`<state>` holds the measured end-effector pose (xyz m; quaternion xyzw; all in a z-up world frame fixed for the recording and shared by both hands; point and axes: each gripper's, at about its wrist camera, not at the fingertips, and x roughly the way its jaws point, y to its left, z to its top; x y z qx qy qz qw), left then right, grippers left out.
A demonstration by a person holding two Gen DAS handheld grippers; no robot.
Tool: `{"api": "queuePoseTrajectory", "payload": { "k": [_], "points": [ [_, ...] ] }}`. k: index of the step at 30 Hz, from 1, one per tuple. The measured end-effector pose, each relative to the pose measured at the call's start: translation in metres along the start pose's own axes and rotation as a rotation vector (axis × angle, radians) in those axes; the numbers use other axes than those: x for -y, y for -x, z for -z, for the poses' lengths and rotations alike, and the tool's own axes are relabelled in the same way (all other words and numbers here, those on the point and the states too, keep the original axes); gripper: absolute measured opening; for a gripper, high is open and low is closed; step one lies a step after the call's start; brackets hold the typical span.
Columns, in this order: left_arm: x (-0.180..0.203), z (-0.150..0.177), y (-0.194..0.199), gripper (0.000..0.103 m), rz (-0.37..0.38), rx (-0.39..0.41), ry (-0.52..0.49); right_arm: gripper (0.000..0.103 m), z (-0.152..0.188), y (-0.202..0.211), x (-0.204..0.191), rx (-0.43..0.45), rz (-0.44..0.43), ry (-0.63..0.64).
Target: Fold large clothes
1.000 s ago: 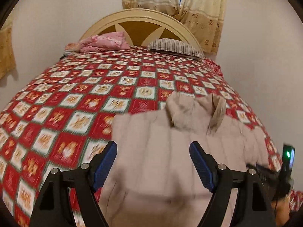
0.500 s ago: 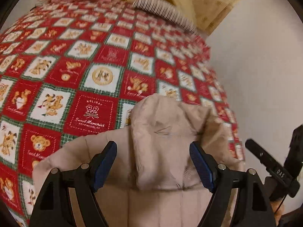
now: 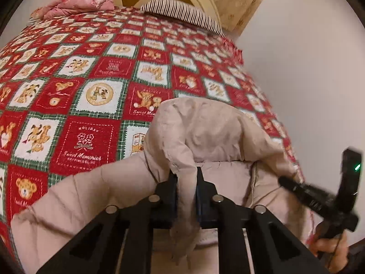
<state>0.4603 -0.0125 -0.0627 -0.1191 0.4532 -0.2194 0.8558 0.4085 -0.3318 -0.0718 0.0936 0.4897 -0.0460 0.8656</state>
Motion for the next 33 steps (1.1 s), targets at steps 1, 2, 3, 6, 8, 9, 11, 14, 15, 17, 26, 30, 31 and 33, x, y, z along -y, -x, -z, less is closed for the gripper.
{"api": "queuePoseTrajectory", "payload": {
  "k": [1, 2, 3, 6, 8, 9, 11, 14, 15, 17, 26, 30, 31, 33],
  "points": [
    [0.0, 0.002, 0.004, 0.011, -0.009, 0.006, 0.007, 0.011, 0.002, 0.002, 0.003, -0.001, -0.007, -0.014],
    [-0.002, 0.005, 0.009, 0.01, -0.022, 0.012, 0.02, 0.011, 0.009, 0.004, 0.012, -0.002, -0.019, -0.04],
    [-0.005, 0.009, 0.011, 0.009, -0.04, 0.017, 0.041, 0.011, 0.014, 0.003, 0.018, -0.005, -0.028, -0.065],
    [-0.027, 0.028, 0.01, 0.009, -0.103, 0.006, 0.151, 0.013, 0.038, -0.013, 0.039, -0.019, -0.068, -0.161],
    [-0.051, 0.046, -0.001, 0.009, -0.118, -0.035, 0.241, 0.013, 0.057, -0.019, 0.053, 0.055, -0.138, -0.223],
    [-0.061, 0.054, -0.006, 0.009, -0.089, -0.029, 0.275, 0.013, 0.061, -0.018, 0.054, 0.088, -0.15, -0.22],
    [-0.067, 0.066, -0.006, 0.009, -0.053, 0.042, 0.277, 0.013, 0.066, -0.017, 0.049, 0.128, -0.132, -0.204],
    [-0.066, 0.075, -0.006, 0.009, -0.054, 0.121, 0.254, 0.016, 0.064, -0.016, 0.041, 0.13, -0.104, -0.171],
    [-0.065, 0.077, -0.006, 0.009, -0.059, 0.136, 0.246, 0.02, 0.064, -0.015, 0.042, 0.125, -0.115, -0.17],
    [-0.065, 0.078, -0.005, 0.009, -0.055, 0.144, 0.242, 0.027, 0.064, -0.006, 0.041, 0.095, -0.128, -0.139],
    [-0.068, 0.078, -0.003, 0.009, -0.039, 0.156, 0.245, 0.038, 0.072, 0.101, 0.044, 0.379, 0.051, -0.119],
    [-0.067, 0.078, -0.003, 0.009, -0.045, 0.158, 0.239, 0.039, 0.024, 0.078, 0.01, 0.365, -0.028, -0.092],
    [-0.067, 0.078, -0.003, 0.009, -0.046, 0.159, 0.238, 0.04, 0.017, 0.068, 0.002, 0.356, -0.031, -0.08],
    [-0.067, 0.078, -0.003, 0.009, -0.044, 0.159, 0.239, 0.046, 0.002, 0.04, -0.013, 0.315, -0.04, -0.048]
  ]
}}
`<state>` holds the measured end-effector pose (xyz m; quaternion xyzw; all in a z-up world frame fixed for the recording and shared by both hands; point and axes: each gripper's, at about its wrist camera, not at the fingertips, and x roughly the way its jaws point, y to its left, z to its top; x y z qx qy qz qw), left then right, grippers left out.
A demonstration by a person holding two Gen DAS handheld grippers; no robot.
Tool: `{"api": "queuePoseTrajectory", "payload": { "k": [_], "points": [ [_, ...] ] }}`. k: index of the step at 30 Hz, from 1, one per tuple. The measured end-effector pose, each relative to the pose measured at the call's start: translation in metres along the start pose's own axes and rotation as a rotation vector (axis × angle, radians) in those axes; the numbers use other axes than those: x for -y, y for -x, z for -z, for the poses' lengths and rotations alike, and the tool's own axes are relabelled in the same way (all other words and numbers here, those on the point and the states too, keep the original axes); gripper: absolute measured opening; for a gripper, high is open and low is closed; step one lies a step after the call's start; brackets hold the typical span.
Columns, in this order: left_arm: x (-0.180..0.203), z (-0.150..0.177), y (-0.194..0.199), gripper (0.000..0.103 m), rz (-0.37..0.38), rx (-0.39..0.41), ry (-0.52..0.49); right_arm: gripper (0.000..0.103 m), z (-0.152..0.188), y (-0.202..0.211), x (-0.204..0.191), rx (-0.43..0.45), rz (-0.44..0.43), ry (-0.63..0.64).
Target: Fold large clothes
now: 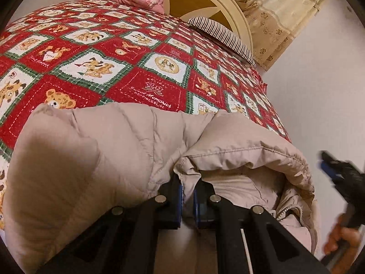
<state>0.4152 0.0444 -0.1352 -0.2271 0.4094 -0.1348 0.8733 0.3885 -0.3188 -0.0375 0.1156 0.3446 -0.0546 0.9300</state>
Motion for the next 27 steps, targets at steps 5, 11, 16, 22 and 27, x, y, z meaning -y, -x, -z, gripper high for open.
{"api": "queuePoseTrajectory", "payload": {
  "k": [5, 11, 16, 22, 27],
  "points": [
    [0.001, 0.0, 0.003, 0.009, 0.014, 0.003, -0.006, 0.045, 0.053, -0.064, 0.003, -0.215, -0.013, 0.04],
    [0.021, -0.006, 0.051, 0.009, -0.012, 0.029, -0.108, 0.044, 0.064, -0.058, 0.005, -0.151, 0.002, 0.069],
    [0.086, -0.021, 0.076, 0.009, -0.053, 0.106, -0.281, 0.044, 0.065, -0.057, 0.0, -0.138, 0.049, 0.122],
    [0.104, -0.038, 0.084, 0.01, -0.087, 0.055, -0.204, 0.044, 0.064, -0.062, -0.002, -0.136, 0.053, 0.127],
    [0.078, -0.014, 0.101, 0.01, -0.157, -0.018, -0.182, 0.044, 0.065, -0.061, -0.002, -0.131, 0.041, 0.118]
  ]
}}
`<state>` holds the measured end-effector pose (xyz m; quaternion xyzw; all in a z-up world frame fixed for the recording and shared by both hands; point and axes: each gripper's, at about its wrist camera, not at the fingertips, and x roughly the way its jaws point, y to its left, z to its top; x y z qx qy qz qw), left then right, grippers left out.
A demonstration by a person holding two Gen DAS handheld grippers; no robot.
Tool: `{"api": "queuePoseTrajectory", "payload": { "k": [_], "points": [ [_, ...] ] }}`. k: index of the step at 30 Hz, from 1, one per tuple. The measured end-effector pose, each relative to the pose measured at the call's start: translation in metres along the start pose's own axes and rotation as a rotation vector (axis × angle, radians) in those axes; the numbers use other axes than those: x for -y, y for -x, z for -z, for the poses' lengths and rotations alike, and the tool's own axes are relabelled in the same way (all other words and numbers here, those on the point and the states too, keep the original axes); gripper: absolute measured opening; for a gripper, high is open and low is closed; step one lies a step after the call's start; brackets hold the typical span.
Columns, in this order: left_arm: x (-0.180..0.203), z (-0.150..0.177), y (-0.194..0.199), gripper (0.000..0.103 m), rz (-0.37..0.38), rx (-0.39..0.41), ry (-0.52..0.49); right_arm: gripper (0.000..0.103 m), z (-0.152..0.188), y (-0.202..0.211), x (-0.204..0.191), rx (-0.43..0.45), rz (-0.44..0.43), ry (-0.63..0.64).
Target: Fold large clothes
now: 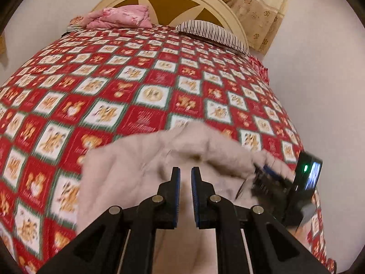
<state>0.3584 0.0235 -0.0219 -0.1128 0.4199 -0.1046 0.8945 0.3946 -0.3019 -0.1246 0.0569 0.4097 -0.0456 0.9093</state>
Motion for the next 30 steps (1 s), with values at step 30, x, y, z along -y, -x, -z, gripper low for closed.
{"api": "queuePoseTrajectory", "payload": {
  "k": [30],
  "points": [
    [0.027, 0.003, -0.16, 0.006, -0.055, -0.029, -0.161, 0.047, -0.002, 0.001, -0.002, 0.013, -0.019, -0.001]
  ]
}}
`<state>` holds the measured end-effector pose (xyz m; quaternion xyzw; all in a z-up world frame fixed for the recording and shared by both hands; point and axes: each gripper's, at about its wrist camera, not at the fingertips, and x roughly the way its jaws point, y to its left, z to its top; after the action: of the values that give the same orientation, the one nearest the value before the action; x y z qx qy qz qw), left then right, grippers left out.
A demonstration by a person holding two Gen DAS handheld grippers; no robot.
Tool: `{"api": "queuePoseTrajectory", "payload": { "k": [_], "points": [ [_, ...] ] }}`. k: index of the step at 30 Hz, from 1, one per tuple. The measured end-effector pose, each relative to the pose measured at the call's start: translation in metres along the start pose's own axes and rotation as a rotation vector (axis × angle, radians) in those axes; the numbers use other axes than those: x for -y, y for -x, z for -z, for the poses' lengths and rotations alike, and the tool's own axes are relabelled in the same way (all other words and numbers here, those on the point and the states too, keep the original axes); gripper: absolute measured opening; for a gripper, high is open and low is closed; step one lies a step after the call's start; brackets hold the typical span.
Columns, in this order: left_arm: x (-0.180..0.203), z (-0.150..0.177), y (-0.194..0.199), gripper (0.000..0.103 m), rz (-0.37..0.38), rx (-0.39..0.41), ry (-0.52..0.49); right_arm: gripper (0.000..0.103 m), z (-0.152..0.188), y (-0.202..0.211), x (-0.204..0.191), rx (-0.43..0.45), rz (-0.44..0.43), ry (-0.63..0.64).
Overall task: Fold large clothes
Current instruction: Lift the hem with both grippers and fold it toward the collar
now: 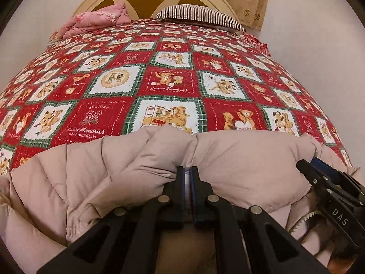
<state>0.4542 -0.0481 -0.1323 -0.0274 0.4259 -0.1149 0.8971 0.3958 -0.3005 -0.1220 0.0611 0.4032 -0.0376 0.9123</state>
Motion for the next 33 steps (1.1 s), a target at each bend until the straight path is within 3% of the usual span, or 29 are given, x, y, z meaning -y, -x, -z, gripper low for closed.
{"api": "queuePoseTrajectory", "payload": {
  "k": [6, 11, 17, 21, 23, 25, 27, 30, 33],
  "points": [
    [0.003, -0.001, -0.002, 0.006, -0.012, -0.002, -0.009, 0.047, 0.001, -0.004, -0.003, -0.021, 0.03, 0.022],
    [0.003, -0.001, -0.003, 0.006, -0.018, 0.002, -0.014, 0.047, 0.001, -0.013, -0.022, -0.045, 0.134, 0.121],
    [0.004, -0.002, -0.002, 0.006, -0.039, 0.005, -0.032, 0.048, 0.001, -0.012, -0.021, -0.041, 0.151, 0.125],
    [-0.007, -0.002, 0.011, 0.006, 0.039, -0.036, 0.012, 0.051, 0.001, -0.001, -0.026, -0.09, 0.158, 0.163],
    [-0.016, 0.002, 0.032, 0.006, 0.098, -0.059, 0.048, 0.051, 0.002, 0.027, -0.025, -0.087, 0.128, 0.182],
    [-0.024, 0.011, 0.069, 0.006, 0.14, -0.04, 0.056, 0.056, 0.012, 0.082, -0.018, 0.011, 0.12, 0.174],
    [-0.028, 0.026, 0.107, 0.006, 0.155, -0.002, 0.012, 0.074, 0.026, 0.13, -0.009, 0.078, 0.076, 0.158],
    [-0.037, 0.065, 0.17, 0.006, 0.17, 0.041, -0.063, 0.076, 0.063, 0.217, 0.012, 0.15, 0.018, 0.135],
    [-0.056, 0.111, 0.225, 0.006, 0.201, 0.072, -0.059, 0.083, 0.108, 0.303, 0.035, 0.208, 0.014, 0.086]
  ]
}}
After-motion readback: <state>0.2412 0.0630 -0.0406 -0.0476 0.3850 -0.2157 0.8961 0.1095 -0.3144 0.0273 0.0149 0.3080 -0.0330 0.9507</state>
